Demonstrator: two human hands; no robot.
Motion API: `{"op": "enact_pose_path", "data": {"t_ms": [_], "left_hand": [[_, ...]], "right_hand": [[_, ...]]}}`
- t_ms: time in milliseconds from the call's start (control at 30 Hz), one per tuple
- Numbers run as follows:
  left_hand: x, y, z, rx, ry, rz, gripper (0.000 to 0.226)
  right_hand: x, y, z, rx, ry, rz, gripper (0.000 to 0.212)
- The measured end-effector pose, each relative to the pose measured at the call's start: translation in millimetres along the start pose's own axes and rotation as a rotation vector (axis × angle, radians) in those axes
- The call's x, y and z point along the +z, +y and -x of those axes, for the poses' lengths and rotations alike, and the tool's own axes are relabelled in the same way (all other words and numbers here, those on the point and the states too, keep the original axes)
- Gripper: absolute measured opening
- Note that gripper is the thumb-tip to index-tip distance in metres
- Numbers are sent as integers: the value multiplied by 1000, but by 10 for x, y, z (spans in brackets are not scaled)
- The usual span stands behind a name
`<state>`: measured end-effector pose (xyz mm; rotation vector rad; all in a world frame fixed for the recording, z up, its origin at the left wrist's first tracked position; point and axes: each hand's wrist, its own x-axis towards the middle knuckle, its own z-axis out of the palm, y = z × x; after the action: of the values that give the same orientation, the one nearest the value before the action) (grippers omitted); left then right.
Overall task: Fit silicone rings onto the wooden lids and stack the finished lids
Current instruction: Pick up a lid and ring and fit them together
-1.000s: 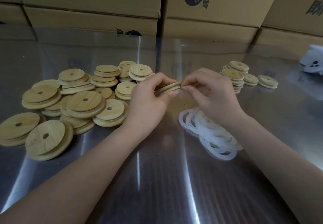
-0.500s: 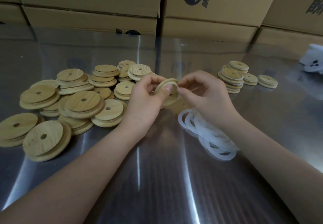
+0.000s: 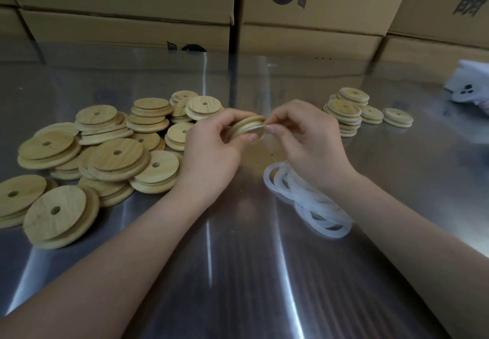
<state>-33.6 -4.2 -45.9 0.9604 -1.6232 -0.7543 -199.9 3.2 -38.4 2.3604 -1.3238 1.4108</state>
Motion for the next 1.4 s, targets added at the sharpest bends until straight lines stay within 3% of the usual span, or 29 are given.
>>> {"op": "enact_pose_path", "data": {"t_ms": [300, 600, 1000, 1400], "left_hand": [[-1, 5, -19, 54, 6, -91, 26], [7, -70, 22, 136, -3, -161, 23], [43, -92, 26, -79, 10, 176, 25], [30, -12, 16, -96, -18, 109, 27]], "right_hand": [[-2, 11, -17, 42, 7, 6, 7], [-34, 46, -20, 11, -92, 10, 5], [-26, 18, -7, 221, -95, -211, 4], [3, 14, -5, 7, -42, -32, 3]]}}
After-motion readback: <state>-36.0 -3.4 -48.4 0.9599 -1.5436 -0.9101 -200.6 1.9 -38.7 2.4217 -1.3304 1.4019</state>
